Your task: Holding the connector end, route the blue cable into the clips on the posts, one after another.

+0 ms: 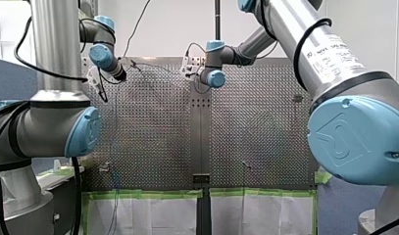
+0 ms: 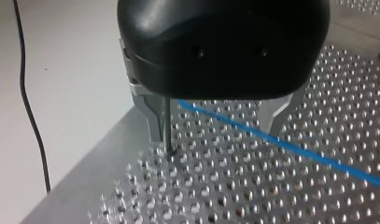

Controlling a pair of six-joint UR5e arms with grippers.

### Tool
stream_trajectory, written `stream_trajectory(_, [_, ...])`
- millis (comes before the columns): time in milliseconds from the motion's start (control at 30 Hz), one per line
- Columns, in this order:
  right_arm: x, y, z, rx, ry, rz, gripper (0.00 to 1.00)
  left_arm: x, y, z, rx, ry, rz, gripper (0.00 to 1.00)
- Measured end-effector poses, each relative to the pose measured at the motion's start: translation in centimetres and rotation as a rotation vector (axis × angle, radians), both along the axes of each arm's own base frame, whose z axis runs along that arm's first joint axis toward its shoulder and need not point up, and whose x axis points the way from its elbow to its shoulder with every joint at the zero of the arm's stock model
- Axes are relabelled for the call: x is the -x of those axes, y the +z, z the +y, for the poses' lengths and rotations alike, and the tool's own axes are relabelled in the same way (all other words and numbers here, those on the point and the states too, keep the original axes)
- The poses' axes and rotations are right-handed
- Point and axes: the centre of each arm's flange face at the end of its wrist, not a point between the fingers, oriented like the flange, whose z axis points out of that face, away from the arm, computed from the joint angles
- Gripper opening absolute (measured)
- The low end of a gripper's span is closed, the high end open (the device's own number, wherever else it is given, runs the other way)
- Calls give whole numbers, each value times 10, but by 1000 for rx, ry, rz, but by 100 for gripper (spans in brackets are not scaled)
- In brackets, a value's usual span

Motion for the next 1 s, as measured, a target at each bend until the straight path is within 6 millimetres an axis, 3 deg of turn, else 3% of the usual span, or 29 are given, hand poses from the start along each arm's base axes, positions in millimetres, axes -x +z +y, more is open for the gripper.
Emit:
stream_trajectory(367, [1,0,-1,-3,0,3,0,26,22,-20,-9,-63,-15,100])
stream_trajectory(1000, [2,-3,-1,-15,0,9,0,38,47,-40,-162,-91,-123,100])
